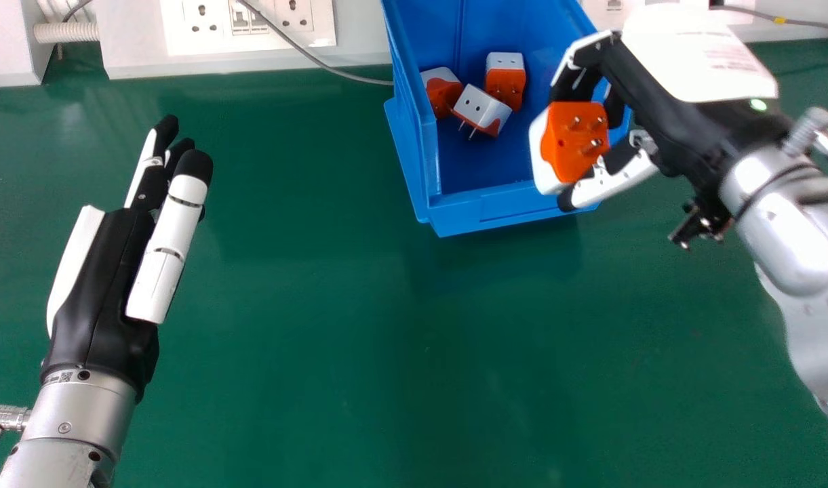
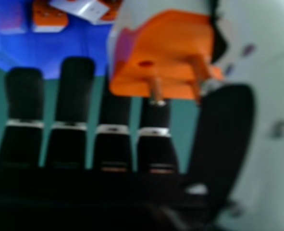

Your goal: Pick all objects and put in blue box

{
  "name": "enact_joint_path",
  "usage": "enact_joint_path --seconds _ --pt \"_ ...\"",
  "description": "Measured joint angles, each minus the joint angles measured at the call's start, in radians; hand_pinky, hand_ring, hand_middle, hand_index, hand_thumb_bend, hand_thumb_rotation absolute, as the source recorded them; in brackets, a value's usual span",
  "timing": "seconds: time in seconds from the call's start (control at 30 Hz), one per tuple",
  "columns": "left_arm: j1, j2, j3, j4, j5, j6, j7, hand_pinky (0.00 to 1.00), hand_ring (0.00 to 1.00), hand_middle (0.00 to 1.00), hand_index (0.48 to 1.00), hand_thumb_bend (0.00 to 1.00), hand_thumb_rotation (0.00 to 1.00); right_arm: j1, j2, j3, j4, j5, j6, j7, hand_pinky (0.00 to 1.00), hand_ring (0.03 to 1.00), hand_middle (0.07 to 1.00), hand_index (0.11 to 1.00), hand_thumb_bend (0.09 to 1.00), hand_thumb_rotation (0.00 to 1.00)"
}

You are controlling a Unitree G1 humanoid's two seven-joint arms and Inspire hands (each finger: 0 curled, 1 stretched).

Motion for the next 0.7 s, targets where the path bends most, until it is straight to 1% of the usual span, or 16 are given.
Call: enact_joint_path --seconds 0.17,0.4,0.57,0.7 --pt "0.001 -0.001 -0.001 0.0 0.001 -0.003 0.003 0.94 0.99 0.99 1.0 0.48 1.0 -0.093 0.024 0.045 0.154 -0.021 -0.007 -0.069 0.32 0.42 0.52 0.524 0.492 0.0" --pt "0.006 -0.001 -0.004 -0.003 0.001 -0.004 0.007 0.93 0.99 0.99 1.0 0.48 1.0 -0.21 0.072 0.102 0.392 -0.025 -0.039 -0.167 0.32 0.41 0.506 0.526 0.491 0.0" --pt "0.009 -0.001 -0.003 -0.002 0.001 -0.007 0.007 0.93 0.99 0.99 1.0 0.48 1.0 -0.311 0.118 0.15 0.595 -0.032 -0.041 -0.25 0.33 0.41 0.504 0.527 0.492 0.0" --pt "0.016 -0.001 -0.002 -0.001 0.0 -0.016 0.006 0.93 0.99 0.99 1.0 0.48 1.0 -0.403 0.156 0.194 0.777 -0.043 -0.045 -0.338 0.34 0.419 0.509 0.516 0.493 0.0"
